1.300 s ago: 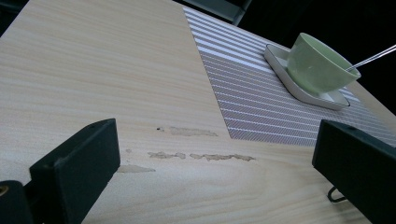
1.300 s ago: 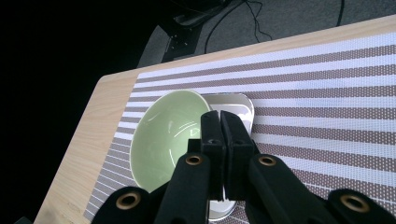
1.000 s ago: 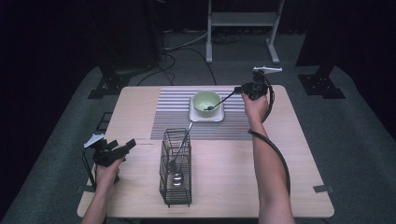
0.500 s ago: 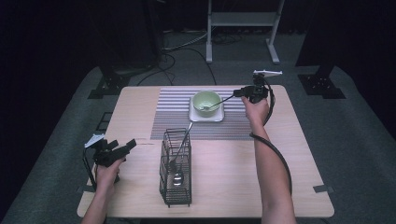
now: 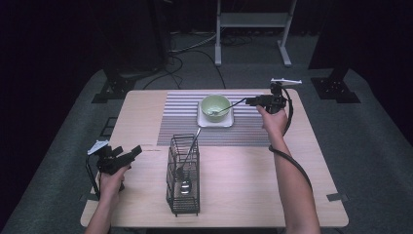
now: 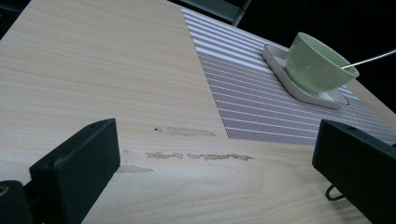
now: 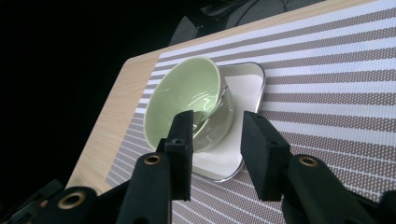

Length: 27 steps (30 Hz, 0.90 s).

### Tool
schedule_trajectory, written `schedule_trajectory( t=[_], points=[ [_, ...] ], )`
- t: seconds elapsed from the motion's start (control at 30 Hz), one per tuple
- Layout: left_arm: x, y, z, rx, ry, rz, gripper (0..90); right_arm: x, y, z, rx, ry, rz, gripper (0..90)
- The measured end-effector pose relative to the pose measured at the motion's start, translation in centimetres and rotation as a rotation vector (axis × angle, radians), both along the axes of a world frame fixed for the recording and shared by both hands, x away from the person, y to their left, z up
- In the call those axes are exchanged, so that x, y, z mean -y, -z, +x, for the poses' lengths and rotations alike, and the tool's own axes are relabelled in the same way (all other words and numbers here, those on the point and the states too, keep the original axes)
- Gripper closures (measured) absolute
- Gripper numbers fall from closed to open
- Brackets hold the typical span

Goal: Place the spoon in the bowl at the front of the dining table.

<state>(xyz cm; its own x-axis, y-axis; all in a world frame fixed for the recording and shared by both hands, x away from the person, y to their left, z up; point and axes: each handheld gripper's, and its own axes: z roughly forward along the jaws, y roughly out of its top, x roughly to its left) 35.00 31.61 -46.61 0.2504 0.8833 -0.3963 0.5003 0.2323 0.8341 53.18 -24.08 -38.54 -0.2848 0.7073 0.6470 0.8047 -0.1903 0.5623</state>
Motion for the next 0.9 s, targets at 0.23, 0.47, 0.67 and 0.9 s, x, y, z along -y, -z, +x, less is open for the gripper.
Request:
schedule_trajectory(
  t=[0.23,0.47,0.67,0.9],
  points=[
    [0.0,0.0,0.0,-0.003,-0.003,0.000,0.0,0.4,0.2,-0.9,-0.002,-0.037,0.019,54.8],
    [0.1,0.0,0.0,-0.003,-0.001,0.003,0.0,0.5,0.6,-1.8,-0.003,-0.068,0.029,49.6],
    [0.1,0.0,0.1,-0.003,-0.003,0.005,0.0,0.6,1.1,-2.7,-0.004,-0.092,0.030,47.4],
    [0.1,0.1,0.1,-0.006,-0.004,0.006,0.0,1.1,1.7,-3.5,-0.006,-0.103,0.036,46.5]
  ],
)
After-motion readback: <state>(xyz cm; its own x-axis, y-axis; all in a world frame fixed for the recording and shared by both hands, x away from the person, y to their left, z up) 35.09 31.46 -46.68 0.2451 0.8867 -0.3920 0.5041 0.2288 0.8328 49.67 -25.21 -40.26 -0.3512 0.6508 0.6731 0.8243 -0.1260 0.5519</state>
